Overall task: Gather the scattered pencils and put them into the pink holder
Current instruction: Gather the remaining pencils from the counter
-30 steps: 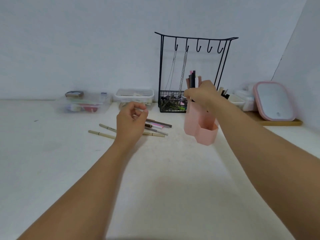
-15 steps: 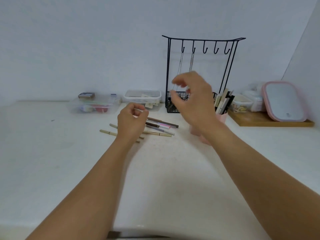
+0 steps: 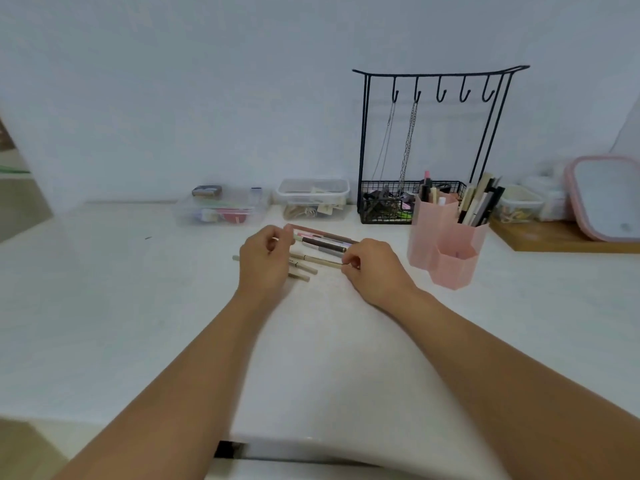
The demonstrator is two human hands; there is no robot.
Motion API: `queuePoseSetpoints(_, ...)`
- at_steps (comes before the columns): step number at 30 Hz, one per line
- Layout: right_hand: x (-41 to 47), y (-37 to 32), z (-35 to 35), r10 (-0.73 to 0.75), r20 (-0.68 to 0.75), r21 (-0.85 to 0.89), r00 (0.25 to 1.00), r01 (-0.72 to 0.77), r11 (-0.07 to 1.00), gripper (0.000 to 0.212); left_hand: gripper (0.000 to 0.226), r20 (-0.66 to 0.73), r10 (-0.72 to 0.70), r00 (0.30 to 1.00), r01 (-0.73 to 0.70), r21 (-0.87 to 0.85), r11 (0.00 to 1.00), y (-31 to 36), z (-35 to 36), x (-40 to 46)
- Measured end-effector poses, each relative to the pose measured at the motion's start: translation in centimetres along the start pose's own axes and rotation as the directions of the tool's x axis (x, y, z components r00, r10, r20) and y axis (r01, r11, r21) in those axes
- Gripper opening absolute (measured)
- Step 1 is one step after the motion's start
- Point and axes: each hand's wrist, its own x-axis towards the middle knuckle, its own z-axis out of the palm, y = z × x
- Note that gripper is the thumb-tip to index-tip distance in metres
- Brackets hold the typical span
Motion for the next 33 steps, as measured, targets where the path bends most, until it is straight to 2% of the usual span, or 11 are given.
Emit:
queuePoseSetpoints(5, 0.2, 0.2, 0.5, 0.045, -0.009, 0.028, 0.999, -0.045, 0.999, 0.011, 0.037, 0.052, 0.026, 0.998, -0.026, 0.002, 1.0, 0.0, -0.2, -0.3)
queuePoseSetpoints(8, 0.4, 0.0, 0.8, 0.107, -0.111, 0.218, 0.988, -0.081, 0.973, 0.009, 0.042, 0.061, 0.005, 0.998, -0.006, 0.017, 1.0, 0.1, -0.2, -0.3)
queuePoseSetpoints(10, 0.4, -0.8, 0.8, 0.19, -0.137, 0.483, 0.972, -0.101, 0.869, 0.005, 0.041, 0.09, -0.003, 0.996, 0.006, -0.025, 1.0, 0.5, 0.0, -0.4)
queuePoseSetpoints(12, 0.2, -1.8, 0.9, 0.222, -0.074, 0.717, 0.972, -0.103, 0.69, 0.004, 0.035, 0.143, 0.002, 0.99, 0.016, -0.126, 0.992, 0.9, 0.2, -0.6)
queuePoseSetpoints(14, -0.2, -2.8, 1.3, 0.187, -0.031, 0.811, 0.982, -0.084, 0.579, 0.005, 0.032, 0.19, 0.056, 0.98, -0.017, -0.2, 0.98, 1.2, 0.6, -1.0)
queuePoseSetpoints(19, -0.7, -3.7, 2.4, 0.081, 0.04, 0.887, 0.996, -0.073, 0.456, 0.011, 0.032, 0.258, 0.161, 0.953, -0.107, -0.209, 0.972, 1.1, 1.4, -1.5)
queuePoseSetpoints(24, -0.8, -3.5, 2.3, 0.033, 0.012, 0.819, 0.999, -0.028, 0.574, 0.019, 0.038, 0.297, 0.196, 0.934, -0.152, -0.164, 0.975, 0.6, 1.6, -1.3)
queuePoseSetpoints(26, -0.5, -3.2, 2.0, 0.073, -0.112, 0.702, 0.991, 0.027, 0.712, 0.012, 0.039, 0.271, 0.125, 0.954, -0.054, -0.253, 0.966, 1.0, 1.7, -1.2)
queuePoseSetpoints(28, -0.1, -2.1, 1.0, 0.091, -0.223, 0.437, 0.97, 0.016, 0.899, 0.007, 0.036, 0.204, -0.009, 0.979, 0.079, -0.337, 0.938, 1.3, 1.5, -1.1)
queuePoseSetpoints(31, -0.1, 0.1, -0.3, 0.091, -0.103, 0.055, 0.99, -0.086, 0.995, 0.023, 0.032, 0.088, -0.086, 0.992, 0.108, -0.282, 0.953, 0.9, 1.1, -0.3)
queuePoseSetpoints(33, -0.1, 1.1, -0.6, 0.13, 0.002, -0.005, 0.992, -0.13, 0.992, 0.029, 0.03, 0.091, -0.164, 0.982, 0.185, -0.324, 0.928, 1.0, 0.8, -0.1)
